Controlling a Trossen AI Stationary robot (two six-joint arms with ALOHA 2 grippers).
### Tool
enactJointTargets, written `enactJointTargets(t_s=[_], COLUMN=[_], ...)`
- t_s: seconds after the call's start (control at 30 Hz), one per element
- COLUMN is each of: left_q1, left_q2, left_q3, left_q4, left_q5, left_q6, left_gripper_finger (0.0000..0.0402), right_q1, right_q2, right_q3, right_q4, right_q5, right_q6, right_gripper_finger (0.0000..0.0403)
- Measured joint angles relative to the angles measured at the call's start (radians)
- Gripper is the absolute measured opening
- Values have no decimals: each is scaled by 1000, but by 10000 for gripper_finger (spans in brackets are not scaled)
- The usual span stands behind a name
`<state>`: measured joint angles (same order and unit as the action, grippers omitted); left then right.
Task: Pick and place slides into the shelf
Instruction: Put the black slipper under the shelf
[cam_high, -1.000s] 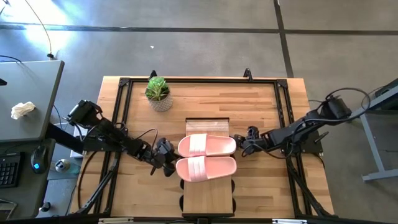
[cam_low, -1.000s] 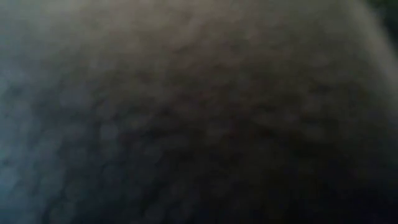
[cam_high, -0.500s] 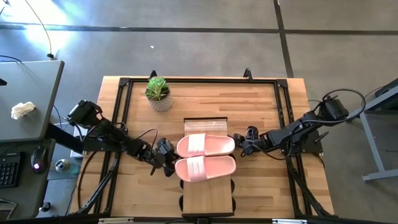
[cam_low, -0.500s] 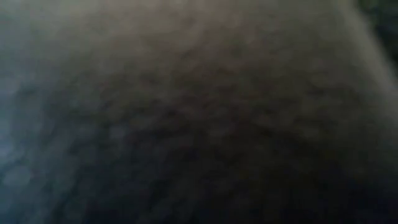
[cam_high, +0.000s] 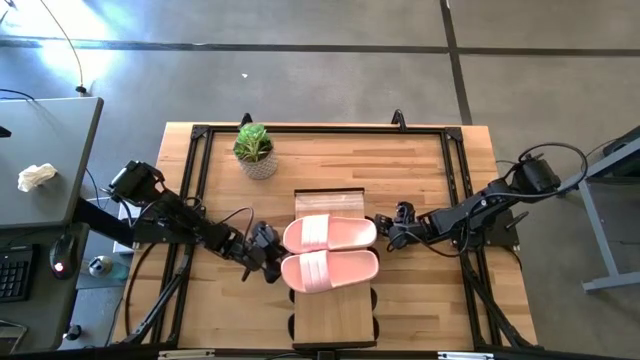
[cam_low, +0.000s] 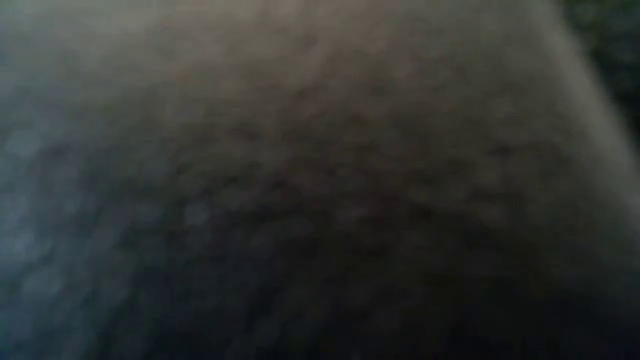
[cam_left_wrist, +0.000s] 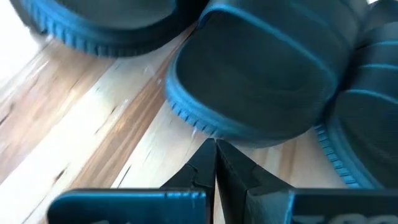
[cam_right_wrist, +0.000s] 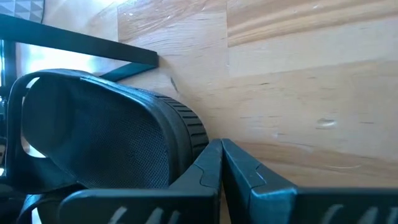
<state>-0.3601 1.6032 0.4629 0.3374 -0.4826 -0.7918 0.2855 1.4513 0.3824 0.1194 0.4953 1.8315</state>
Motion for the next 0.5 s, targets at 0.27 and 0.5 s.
enactJointTargets(t_s=[0.27,0.5], left_q1=[0,0], left_q2=[0,-1], left_q3=[0,0], left_q4=[-63,-63], left_q5=[50,123], left_q6=[-104,-131], left_gripper_finger=[4,10], right_q1=[3,3], right_q2=[0,-2], right_q3=[0,10], right_q4=[-13,-86], right_q5=[-4,2], right_q6=[-49,-60], right_gripper_finger=[0,0])
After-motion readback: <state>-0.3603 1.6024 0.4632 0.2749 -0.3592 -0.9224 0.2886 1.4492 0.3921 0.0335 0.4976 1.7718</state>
